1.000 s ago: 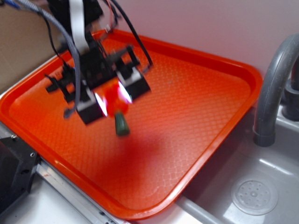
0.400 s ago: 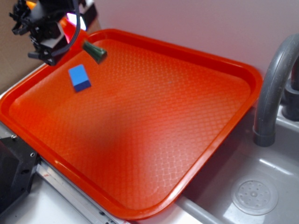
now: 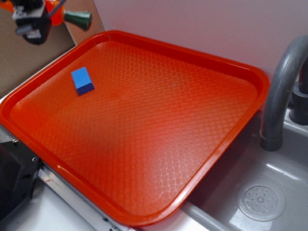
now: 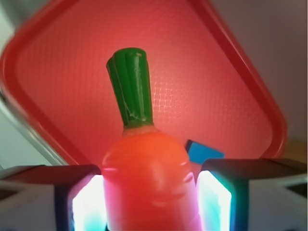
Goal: Grab the carrot.
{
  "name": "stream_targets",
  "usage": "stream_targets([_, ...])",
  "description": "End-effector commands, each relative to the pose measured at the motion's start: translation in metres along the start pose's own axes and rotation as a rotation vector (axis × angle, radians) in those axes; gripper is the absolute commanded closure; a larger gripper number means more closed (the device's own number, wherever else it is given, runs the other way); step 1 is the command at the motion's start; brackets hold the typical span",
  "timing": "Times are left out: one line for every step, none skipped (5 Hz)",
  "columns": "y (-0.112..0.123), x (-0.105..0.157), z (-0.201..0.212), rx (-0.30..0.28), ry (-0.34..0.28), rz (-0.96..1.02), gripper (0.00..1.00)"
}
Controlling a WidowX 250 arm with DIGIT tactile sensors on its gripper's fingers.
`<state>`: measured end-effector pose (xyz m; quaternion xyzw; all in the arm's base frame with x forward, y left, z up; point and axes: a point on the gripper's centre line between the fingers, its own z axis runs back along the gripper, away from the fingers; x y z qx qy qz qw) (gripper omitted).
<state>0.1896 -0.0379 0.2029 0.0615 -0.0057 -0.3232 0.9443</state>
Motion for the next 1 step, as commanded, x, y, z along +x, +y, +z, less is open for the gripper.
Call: stream_targets([-0.0185, 0.0225, 0.0235, -0.092, -0.077, 0.512, 1.00])
